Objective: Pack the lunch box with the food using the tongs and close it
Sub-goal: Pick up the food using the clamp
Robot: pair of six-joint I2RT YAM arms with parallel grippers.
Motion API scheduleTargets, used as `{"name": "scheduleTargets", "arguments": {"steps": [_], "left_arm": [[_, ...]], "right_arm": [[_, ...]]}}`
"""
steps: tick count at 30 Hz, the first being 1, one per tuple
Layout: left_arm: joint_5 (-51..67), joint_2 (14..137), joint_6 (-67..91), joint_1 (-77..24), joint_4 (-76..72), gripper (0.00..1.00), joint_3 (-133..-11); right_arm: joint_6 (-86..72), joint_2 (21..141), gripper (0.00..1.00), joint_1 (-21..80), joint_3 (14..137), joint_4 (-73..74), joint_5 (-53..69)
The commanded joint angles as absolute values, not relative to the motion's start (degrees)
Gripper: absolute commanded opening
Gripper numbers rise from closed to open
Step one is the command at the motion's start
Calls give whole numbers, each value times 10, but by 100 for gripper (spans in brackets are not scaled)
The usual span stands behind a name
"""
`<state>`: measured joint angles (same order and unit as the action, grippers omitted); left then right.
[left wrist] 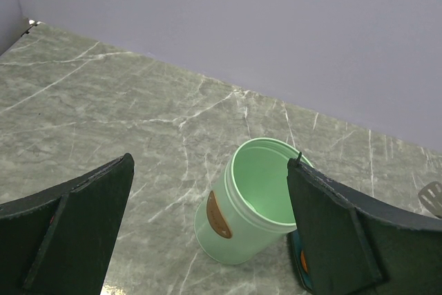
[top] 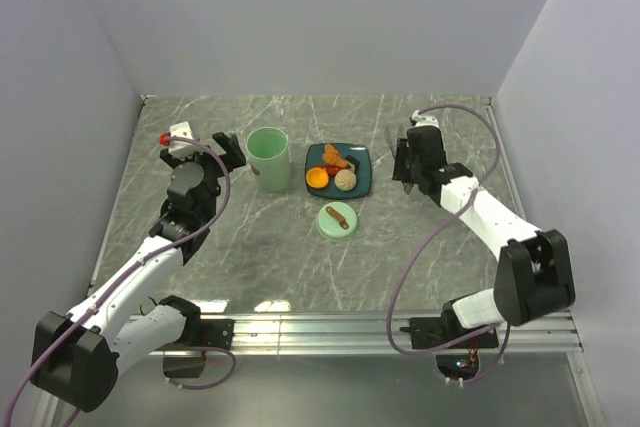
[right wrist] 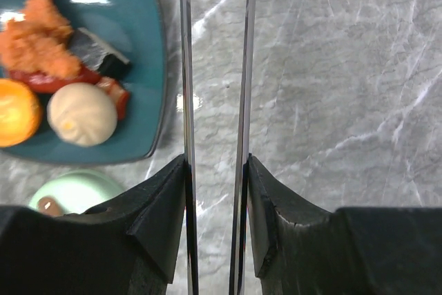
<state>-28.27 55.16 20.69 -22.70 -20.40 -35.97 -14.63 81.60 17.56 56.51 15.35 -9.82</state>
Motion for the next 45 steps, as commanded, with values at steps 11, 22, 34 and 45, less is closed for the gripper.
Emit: {"name": "scheduleTargets", "arguments": {"steps": [11, 22, 34, 45], "left_arm": [[-284, 537, 208, -225, -228, 99, -359], [-285, 542, 211, -225, -221, 99, -361], [-274, 549, 214, -226, -214, 99, -367], [-273, 537, 217, -225, -212, 100, -361]], "right_arm": [[-121, 672, 45, 245, 498, 96, 18], [-98, 634, 45, 316, 481, 96, 91], [-97, 682, 44, 410, 500, 165, 38], [-111, 685, 44, 440, 501, 188, -23]]}}
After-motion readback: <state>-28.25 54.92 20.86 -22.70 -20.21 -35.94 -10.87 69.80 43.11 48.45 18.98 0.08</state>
